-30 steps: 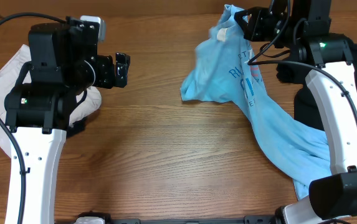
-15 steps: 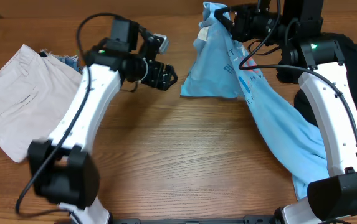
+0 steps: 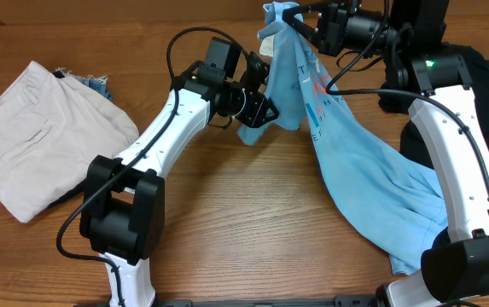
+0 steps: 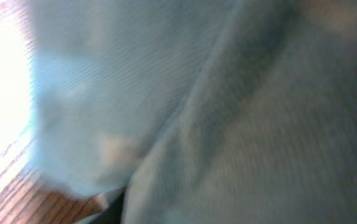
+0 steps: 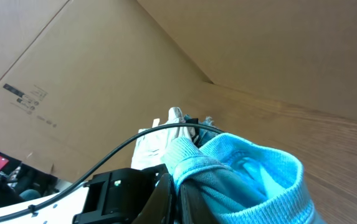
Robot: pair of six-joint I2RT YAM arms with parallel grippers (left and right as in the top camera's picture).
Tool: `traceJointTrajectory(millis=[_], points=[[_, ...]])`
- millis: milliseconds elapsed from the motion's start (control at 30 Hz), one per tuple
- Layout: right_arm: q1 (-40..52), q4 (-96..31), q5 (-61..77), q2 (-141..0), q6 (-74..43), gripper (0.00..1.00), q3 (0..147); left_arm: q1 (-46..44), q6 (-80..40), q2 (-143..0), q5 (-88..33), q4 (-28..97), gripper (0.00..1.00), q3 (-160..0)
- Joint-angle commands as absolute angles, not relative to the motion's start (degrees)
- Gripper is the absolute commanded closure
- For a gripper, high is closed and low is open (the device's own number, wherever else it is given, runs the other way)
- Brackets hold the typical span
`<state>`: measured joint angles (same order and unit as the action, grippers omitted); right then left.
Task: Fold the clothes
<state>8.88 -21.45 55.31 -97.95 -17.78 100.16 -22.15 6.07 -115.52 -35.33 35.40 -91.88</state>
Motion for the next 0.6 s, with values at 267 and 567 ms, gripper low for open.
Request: traceJointTrajectory(millis=[267, 567], points=[[8.93, -29.43, 34.76, -96.88, -17.58, 0.96, 100.95, -15.46, 6.9, -108.88, -32.93, 47.11, 0.78, -92.23], [8.95, -30.98, 30.68, -97.76, -16.1, 0.96, 100.95, -10.37, 9.1, -97.27, -32.4, 53.19, 0.56, -92.27]])
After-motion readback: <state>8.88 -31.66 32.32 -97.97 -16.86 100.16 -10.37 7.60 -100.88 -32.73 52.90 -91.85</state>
